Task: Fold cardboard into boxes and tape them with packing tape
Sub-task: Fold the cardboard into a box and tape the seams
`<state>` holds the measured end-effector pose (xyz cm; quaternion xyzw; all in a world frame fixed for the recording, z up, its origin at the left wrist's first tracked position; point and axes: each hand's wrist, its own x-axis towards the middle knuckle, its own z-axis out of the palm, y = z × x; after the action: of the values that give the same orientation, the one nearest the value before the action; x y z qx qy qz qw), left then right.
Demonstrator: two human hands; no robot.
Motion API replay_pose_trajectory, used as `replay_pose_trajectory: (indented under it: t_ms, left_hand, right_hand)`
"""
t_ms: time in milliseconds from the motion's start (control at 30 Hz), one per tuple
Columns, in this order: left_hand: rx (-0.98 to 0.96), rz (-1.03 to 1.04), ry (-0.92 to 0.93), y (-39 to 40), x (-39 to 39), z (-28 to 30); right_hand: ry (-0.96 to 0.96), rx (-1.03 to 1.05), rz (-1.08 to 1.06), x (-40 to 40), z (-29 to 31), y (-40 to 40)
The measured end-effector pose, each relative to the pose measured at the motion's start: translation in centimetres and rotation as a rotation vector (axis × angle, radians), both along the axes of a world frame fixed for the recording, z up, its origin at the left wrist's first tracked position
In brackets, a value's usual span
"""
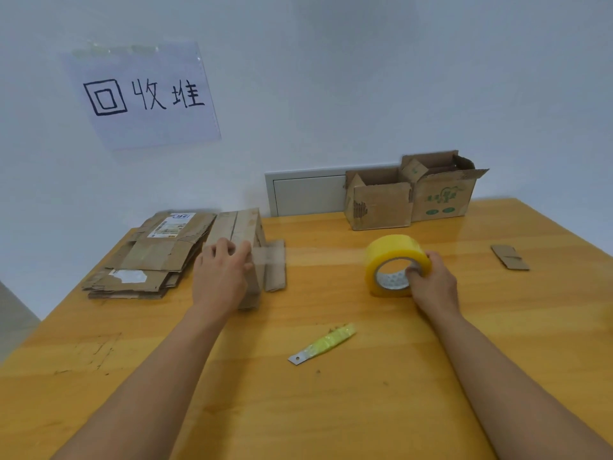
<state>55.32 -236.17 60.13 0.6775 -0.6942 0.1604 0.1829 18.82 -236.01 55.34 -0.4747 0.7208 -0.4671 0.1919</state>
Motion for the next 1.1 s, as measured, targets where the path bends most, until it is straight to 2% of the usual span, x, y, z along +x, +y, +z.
replay_pose_trajectory:
  t_ms: [67,233,300,333,367,400,433,500,567,733,800,867,933,1000,1067,1100]
  left_hand:
    - [0.006,0.006,-0.002,-0.2,0.1,0.0]
    - [-0.031,-0.014,0.0,-0.3,0.2,-0.5]
    - [-0.06,-0.023,-0.003,-0.2,0.2,-0.9]
    - [-0.075,-0.027,-0.008,-0.3,0.3,-1.1]
    - [-0.087,-0.032,-0.015,-0.4,0.4,-1.3]
    - [-0.097,-0.037,-0.024,-0.6,0.5,-1.6]
    - [-0.112,-0.045,-0.028,-0.7,0.7,-1.8]
    - [-0.154,-0.069,-0.017,-0.7,0.9,-2.1]
    - [-0.185,-0.08,0.003,-0.6,1.0,-2.2]
    - [-0.187,-0.063,0.062,-0.3,0.9,-2.2]
    - [-0.185,-0.07,0.067,-0.4,1.0,-2.2]
    - [-0.186,-0.072,0.085,-0.5,1.1,-2.3]
    - [-0.204,-0.08,0.103,-0.4,1.1,-2.4]
    - [-0.223,-0.088,0.11,-0.5,1.2,-2.5]
    - [-0.226,-0.095,0.123,-0.6,1.2,-2.6]
    - [-0.227,-0.096,0.129,-0.6,1.2,-2.6]
  right_hand:
    - [-0.004,-0.067,-0.09,-0.7,0.3,-0.3]
    - [-0.013,-0.076,-0.165,0.4,0.8,0.4]
    - [0.203,-0.324,-0.201,1.7,1.1,1.8]
    - [0.327,-0.464,-0.154,2.7,1.1,2.5]
    - [0.44,-0.548,-0.047,4.0,1.2,3.2]
    - [0.529,-0.548,0.138,5.3,1.3,3.9]
    - [0.612,-0.453,0.378,6.7,1.6,4.6]
    - [0.791,-0.034,0.813,8.7,1.9,5.8]
    - [0.917,0.18,0.997,9.9,1.5,6.4]
    - [0.907,0.209,1.058,11.1,2.8,6.6]
    - [0.8,0.225,1.072,11.3,3.3,6.2]
    - [0.586,0.182,1.057,11.5,3.9,5.6]
    - [0.334,0.039,0.986,11.8,4.3,4.9]
    - [0.168,-0.203,0.871,12.1,4.6,4.1]
    - [0.116,-0.434,0.709,11.9,5.3,3.1]
    - [0.148,-0.513,0.608,11.6,5.7,2.4]
